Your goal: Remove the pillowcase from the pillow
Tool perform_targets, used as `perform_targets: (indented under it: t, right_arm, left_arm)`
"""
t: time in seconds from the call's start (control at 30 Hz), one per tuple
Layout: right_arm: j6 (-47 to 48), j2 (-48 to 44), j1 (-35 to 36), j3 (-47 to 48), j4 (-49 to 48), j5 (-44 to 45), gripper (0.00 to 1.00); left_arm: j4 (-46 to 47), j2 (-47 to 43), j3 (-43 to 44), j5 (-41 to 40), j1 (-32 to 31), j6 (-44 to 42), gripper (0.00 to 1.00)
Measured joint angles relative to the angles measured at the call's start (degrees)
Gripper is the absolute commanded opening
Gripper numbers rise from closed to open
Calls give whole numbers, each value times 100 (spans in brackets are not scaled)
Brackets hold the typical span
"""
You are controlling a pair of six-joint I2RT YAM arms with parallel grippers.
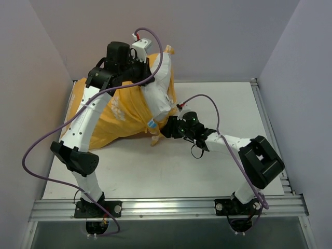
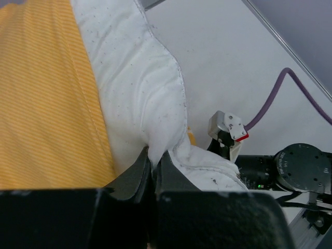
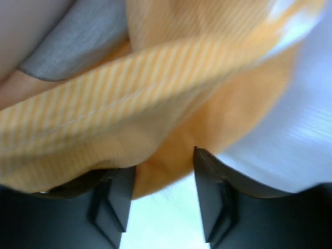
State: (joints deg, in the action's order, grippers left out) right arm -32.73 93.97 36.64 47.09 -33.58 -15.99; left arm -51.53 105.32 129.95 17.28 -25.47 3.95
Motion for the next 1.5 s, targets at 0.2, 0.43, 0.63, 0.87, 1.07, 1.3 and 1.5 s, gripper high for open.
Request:
perform_targets:
  t: [0.2,0.43,0.63,0.87,1.07,1.3,1.5]
  right_arm:
    - [807,-1545,24,240,1982,479,82]
    - [1169,-2855,61,1655,3047,916,100]
    - [916,-2179,92,2450,2894,922,100]
    - [732,-962,83,2592,2723,815,100]
    - [560,-809,79,2612,2369,570,100]
    - [291,-785,31,2337,1617,116,100]
    - [98,-678,-107,2210,1370,205,100]
  left_arm:
    - [511,-249,-809,59,-24,39,2]
    - [649,-22,-800,7,-181,39,2]
    - [660,26,-800,-131,-350,9,2]
    - [669,24,-800,-166,-396,2,2]
    - [675,26,-800,-166,-393,-11,2]
    - [680,26,-800,-116,-372,-7,2]
    - [678,26,-800,-9,-358,-2,2]
